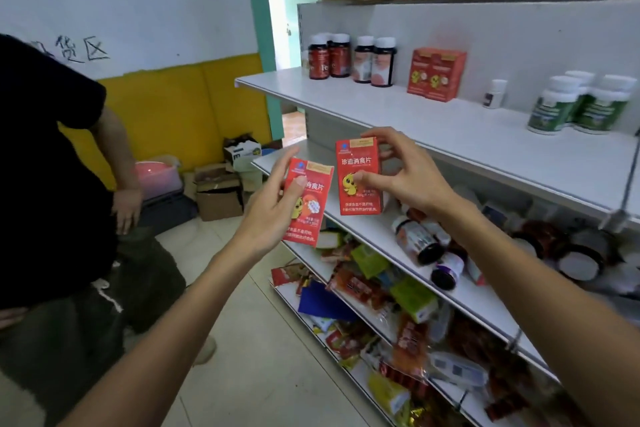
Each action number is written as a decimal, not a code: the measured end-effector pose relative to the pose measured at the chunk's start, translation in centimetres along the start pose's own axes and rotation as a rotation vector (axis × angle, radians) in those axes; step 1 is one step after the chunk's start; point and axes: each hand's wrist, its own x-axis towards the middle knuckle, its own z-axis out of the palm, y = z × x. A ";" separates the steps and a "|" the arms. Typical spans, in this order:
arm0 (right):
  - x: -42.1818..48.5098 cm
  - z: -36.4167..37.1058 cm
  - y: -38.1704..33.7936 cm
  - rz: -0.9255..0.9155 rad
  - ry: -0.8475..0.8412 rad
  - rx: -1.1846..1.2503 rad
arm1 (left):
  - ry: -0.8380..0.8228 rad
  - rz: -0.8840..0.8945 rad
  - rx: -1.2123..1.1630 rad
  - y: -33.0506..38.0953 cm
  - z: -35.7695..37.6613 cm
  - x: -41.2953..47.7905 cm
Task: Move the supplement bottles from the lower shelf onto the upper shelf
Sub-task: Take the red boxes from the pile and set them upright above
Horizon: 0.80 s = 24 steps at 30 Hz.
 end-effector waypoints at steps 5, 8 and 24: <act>3.5 -0.8 0.7 0.034 -0.123 0.068 | -0.002 0.033 -0.077 -0.3 -0.7 4.0; 6.1 -1.4 1.6 0.032 -0.129 0.063 | 0.007 0.058 -0.120 -0.6 -0.7 6.8; 14.6 -6.2 5.7 0.125 0.140 0.082 | -0.076 0.163 -0.243 -1.4 3.1 22.8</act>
